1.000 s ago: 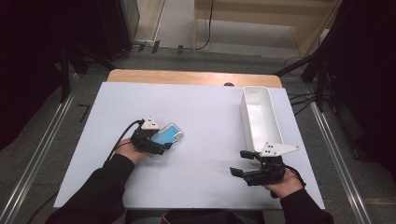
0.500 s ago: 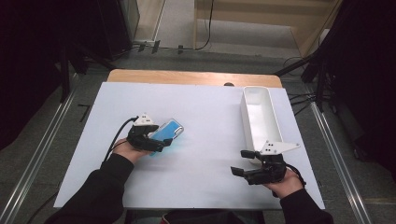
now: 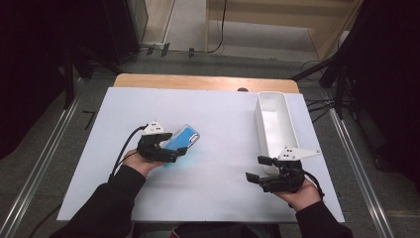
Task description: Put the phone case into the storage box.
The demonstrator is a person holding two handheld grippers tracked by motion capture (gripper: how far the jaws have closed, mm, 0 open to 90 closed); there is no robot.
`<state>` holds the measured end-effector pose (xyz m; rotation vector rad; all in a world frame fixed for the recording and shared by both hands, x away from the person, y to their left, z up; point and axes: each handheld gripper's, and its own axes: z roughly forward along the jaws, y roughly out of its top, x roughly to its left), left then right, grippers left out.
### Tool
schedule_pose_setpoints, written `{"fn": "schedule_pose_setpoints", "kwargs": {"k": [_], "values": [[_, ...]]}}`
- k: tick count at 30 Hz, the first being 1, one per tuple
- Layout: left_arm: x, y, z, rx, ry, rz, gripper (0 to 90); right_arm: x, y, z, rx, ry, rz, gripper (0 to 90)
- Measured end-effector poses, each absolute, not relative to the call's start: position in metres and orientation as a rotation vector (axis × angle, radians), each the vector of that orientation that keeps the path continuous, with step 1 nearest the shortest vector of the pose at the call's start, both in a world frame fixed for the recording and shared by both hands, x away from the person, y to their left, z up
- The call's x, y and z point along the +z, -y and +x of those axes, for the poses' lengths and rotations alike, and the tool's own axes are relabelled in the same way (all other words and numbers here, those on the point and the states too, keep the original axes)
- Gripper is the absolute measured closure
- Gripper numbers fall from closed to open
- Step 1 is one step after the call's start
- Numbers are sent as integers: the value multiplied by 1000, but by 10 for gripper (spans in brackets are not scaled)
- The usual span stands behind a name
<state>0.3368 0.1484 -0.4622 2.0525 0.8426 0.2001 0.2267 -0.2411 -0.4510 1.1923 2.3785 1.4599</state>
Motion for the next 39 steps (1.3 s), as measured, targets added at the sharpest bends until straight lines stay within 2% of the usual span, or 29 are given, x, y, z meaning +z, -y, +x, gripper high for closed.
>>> {"fn": "schedule_pose_setpoints", "kwargs": {"k": [16,33,39], "values": [[-459,-141,330,170,-939,1923,166,-442,233,230,1476,-2340,1284,199],[-461,-130,316,260,-996,1788,166,-430,218,237,1430,-2322,1315,199],[-463,-128,314,250,-1006,1767,166,-425,213,242,1410,-2327,1315,199]]}}
